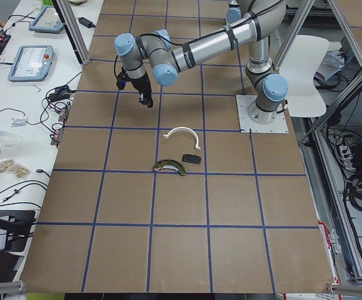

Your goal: Place bearing gear from tray to pile

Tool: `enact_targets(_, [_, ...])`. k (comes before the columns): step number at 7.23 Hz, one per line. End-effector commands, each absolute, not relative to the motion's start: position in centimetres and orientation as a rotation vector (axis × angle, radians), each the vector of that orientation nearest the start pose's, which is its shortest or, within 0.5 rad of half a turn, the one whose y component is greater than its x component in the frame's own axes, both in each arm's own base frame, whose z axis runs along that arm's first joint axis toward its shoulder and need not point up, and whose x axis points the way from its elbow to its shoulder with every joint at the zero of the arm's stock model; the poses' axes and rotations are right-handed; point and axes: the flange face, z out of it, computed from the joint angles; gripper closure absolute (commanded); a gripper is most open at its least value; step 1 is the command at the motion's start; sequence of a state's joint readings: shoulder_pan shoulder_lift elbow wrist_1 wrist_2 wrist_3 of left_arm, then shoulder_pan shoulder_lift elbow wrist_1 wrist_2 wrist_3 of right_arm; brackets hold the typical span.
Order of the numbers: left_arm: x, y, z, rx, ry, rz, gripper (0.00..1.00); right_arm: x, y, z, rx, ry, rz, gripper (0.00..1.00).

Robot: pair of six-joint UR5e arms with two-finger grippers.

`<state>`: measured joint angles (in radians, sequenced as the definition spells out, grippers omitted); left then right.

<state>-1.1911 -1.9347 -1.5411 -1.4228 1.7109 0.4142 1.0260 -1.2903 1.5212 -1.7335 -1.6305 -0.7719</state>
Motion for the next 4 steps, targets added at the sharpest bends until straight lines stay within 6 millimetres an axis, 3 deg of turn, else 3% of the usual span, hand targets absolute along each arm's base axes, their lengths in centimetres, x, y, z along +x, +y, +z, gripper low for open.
enact_targets(1, [17.0,-57.7,28.1,0.077,3.074,0.304,1.0,1.2,-59.0,39.8,-0.209,3.164,0.145,0.95])
enact_targets(2, [18.6,-56.2,26.1,0.09,3.076,0.291,1.0,10.0,-58.9,37.9,-0.027,3.174,0.171,0.95])
enact_targets(3, [20.0,-54.6,24.3,0.102,3.08,0.289,1.0,17.2,-58.9,35.5,0.18,3.108,0.187,0.95])
enact_targets(4, [20.1,-53.7,22.9,0.093,3.085,0.295,1.0,23.0,-58.0,34.7,0.265,3.012,0.173,0.95])
